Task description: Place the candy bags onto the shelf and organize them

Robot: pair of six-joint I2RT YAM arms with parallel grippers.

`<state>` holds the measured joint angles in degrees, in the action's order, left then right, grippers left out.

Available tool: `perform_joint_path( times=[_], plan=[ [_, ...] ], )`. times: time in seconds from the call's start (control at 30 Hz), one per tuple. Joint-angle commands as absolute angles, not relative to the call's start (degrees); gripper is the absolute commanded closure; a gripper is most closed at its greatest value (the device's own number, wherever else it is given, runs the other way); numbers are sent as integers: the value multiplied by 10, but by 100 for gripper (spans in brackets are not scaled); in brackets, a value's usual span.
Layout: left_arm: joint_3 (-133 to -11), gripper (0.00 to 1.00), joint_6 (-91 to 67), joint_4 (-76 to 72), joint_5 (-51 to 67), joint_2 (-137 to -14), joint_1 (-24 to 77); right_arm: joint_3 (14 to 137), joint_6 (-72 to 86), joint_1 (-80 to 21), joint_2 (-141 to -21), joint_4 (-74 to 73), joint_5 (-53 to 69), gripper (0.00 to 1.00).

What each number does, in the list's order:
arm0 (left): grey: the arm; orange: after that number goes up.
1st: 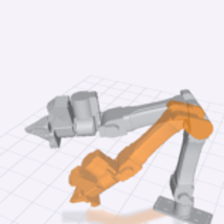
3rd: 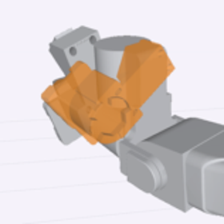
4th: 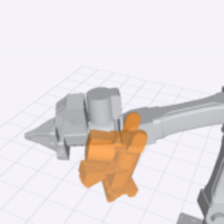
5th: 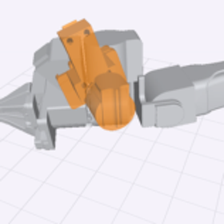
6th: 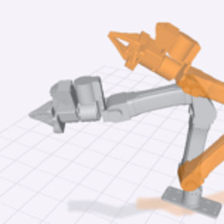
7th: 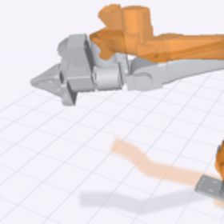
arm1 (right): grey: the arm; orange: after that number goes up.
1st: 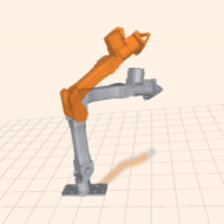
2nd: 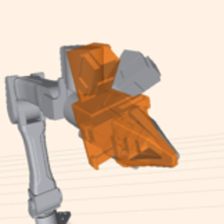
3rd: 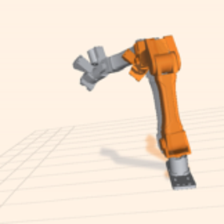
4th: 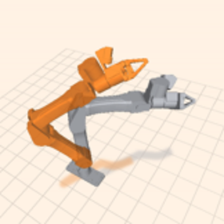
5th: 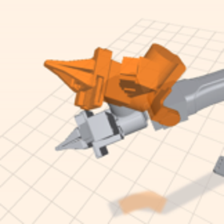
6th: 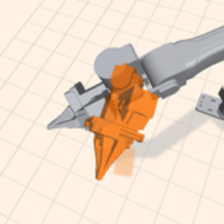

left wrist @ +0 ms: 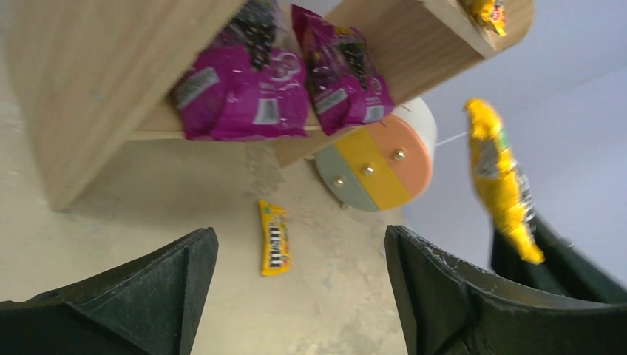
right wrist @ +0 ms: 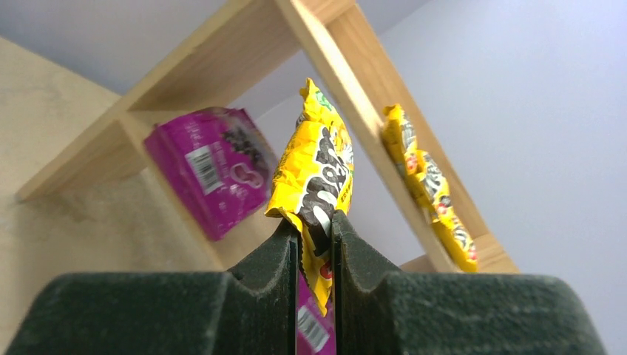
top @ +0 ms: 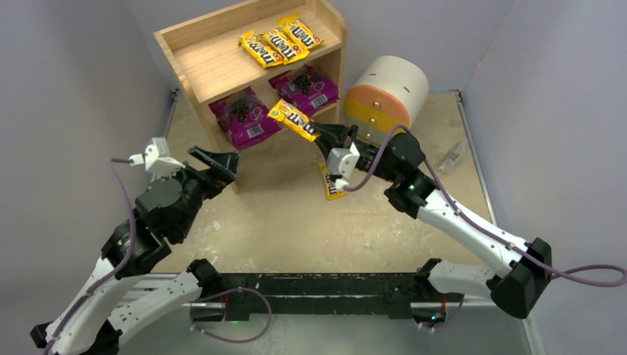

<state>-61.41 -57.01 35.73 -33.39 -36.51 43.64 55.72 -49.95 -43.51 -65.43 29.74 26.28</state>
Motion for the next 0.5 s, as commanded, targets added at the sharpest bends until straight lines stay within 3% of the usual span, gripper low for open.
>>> perform_joint_path(
  times=[0.0,0.23,0.47],
  plan=[
    [-602,12,-507,457,-394,-344,437,672,-504,-436,-709,281,229,87],
    [-573,11,-511,487,-395,-367,437,874,-518,-448,-853,255,227,87],
    [-559,11,-503,473,-391,-360,437,1030,-593,-512,-972,266,75,85]
  ],
)
